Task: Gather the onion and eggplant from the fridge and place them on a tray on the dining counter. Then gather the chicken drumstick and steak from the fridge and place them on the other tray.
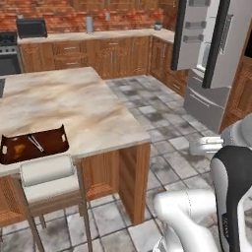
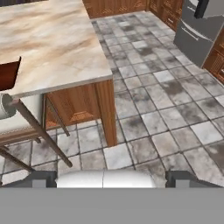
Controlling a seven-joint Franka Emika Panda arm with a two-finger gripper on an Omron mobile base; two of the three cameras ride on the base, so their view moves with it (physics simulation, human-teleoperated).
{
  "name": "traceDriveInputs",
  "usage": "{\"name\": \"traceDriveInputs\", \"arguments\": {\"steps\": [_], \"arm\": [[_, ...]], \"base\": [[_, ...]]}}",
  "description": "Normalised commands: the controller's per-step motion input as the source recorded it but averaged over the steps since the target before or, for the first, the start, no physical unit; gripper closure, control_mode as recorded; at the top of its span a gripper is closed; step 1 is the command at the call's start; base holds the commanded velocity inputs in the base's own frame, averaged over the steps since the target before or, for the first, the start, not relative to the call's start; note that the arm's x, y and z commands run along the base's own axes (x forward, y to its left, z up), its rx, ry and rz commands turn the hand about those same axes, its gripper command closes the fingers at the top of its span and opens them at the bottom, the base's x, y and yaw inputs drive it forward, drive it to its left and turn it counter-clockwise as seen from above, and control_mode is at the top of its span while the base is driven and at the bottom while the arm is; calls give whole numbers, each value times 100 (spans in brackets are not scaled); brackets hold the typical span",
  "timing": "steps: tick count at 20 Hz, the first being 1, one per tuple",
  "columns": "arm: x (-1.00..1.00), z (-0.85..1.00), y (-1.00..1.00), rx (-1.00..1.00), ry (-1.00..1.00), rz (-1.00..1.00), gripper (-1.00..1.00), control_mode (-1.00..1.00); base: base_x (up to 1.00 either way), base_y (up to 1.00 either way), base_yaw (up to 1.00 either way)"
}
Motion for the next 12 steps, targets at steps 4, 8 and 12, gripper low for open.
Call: {"name": "traceDriveInputs", "arguments": {"steps": [4, 8, 12], "arm": [[0, 0, 0, 0, 0, 0, -100, 100], [0, 0, 0, 0, 0, 0, -100, 100], [0, 0, 0, 0, 0, 0, -100, 100]], "base": [[74, -96, 0], [99, -91, 3], [100, -83, 4]]}}
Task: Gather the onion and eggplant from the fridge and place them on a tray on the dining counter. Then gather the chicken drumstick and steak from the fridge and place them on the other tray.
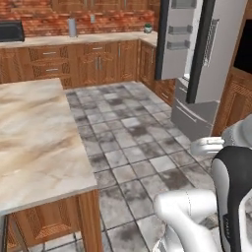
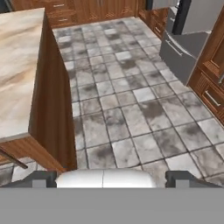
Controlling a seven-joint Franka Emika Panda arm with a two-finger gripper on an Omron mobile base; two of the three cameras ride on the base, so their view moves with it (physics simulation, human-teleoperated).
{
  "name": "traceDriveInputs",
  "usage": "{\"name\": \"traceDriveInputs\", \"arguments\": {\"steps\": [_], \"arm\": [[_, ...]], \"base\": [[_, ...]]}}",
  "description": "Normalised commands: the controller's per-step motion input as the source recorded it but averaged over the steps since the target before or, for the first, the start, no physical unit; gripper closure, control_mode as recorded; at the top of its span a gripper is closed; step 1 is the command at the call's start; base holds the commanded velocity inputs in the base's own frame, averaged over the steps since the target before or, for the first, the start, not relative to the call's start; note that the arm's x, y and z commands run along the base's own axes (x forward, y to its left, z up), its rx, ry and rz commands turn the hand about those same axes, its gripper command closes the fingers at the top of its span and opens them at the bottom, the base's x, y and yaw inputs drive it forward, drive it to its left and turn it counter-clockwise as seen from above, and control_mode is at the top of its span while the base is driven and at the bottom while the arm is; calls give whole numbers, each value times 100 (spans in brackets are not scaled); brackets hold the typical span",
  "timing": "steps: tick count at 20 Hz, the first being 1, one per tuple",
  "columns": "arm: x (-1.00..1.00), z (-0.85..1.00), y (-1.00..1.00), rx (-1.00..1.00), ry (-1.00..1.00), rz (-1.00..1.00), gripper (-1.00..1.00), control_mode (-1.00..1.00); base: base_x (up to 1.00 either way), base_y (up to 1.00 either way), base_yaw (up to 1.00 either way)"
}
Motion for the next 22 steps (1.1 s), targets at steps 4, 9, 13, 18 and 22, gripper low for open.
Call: {"name": "traceDriveInputs", "arguments": {"steps": [4, 9, 13, 18, 22], "arm": [[0, 0, 0, 0, 0, 0, -100, 100], [0, 0, 0, 0, 0, 0, -100, 100], [0, 0, 0, 0, 0, 0, -100, 100], [0, 0, 0, 0, 0, 0, -100, 100], [0, 0, 0, 0, 0, 0, -100, 100]], "base": [[99, -83, 3], [100, -40, 0], [100, -1, 0], [100, -1, -7], [100, -5, -27]]}}
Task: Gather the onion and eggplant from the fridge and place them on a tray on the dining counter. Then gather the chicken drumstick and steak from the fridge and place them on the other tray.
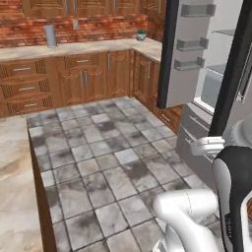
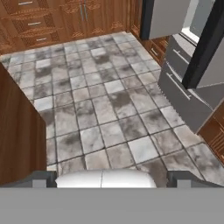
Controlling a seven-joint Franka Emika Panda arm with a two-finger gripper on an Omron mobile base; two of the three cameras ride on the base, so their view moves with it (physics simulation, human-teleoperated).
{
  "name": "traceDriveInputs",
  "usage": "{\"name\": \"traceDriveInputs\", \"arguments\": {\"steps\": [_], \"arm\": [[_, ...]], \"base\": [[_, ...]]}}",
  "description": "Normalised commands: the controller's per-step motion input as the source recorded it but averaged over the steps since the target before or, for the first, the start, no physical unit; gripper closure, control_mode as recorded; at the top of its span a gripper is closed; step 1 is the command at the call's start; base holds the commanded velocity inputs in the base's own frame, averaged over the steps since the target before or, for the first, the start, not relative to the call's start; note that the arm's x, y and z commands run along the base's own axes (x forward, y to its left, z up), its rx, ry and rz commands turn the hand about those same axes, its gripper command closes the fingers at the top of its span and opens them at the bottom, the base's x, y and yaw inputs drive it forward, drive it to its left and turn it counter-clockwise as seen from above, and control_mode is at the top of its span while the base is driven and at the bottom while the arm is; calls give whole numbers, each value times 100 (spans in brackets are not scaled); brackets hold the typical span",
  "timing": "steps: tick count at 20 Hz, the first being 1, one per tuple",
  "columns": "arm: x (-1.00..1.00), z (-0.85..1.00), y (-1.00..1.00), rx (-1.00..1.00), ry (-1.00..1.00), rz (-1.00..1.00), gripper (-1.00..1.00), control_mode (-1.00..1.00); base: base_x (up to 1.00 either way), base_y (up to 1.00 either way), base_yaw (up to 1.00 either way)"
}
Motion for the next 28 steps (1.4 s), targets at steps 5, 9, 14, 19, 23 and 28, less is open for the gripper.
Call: {"name": "traceDriveInputs", "arguments": {"steps": [5, 9, 14, 19, 23, 28], "arm": [[0, 0, 0, 0, 0, 0, -100, 100], [0, 0, 0, 0, 0, 0, -100, 100], [0, 0, 0, 0, 0, 0, -100, 100], [0, 0, 0, 0, 0, 0, -100, 100], [0, 0, 0, 0, 0, 0, -100, 100], [0, 0, 0, 0, 0, 0, -100, 100]], "base": [[98, 8, -40], [88, 14, -44], [75, 11, -48], [70, 1, -48], [70, 14, -48], [77, 39, -47]]}}
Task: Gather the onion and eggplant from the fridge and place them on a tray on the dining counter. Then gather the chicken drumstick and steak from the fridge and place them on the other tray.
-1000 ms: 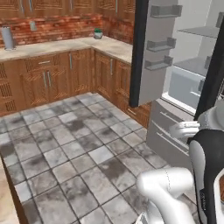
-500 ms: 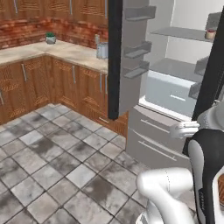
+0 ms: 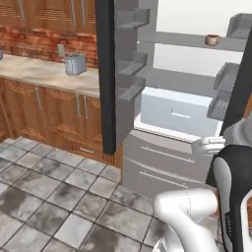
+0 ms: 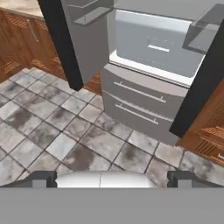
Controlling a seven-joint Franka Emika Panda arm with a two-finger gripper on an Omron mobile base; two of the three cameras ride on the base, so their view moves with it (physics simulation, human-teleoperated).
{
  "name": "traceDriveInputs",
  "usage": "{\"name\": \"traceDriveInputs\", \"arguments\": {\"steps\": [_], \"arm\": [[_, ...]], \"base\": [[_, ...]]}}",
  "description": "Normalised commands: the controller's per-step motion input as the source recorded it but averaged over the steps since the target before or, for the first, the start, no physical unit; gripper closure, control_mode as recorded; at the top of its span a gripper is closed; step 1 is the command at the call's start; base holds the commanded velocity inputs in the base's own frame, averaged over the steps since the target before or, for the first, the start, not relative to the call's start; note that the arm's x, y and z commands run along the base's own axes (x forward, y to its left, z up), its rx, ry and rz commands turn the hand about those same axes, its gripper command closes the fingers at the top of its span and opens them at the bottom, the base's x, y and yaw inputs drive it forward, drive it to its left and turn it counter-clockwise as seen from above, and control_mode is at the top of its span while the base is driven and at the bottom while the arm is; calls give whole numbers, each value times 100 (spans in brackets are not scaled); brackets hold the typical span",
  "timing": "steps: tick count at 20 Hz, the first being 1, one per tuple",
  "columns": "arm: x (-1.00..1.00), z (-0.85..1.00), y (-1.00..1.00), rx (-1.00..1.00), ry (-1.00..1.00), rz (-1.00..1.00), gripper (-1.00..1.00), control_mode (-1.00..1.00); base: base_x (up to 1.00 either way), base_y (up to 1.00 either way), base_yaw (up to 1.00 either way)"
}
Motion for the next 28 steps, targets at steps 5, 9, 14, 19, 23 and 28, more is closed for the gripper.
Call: {"name": "traceDriveInputs", "arguments": {"steps": [5, 9, 14, 19, 23, 28], "arm": [[0, 0, 0, 0, 0, 0, -100, 100], [0, 0, 0, 0, 0, 0, -100, 100], [0, 0, 0, 0, 0, 0, -100, 100], [0, 0, 0, 0, 0, 0, -100, 100], [0, 0, 0, 0, 0, 0, -100, 100], [0, 0, 0, 0, 0, 0, -100, 100]], "base": [[75, 19, -46], [72, 14, -47], [71, 39, -48], [69, 49, -49], [70, 40, -48], [84, 18, -38]]}}
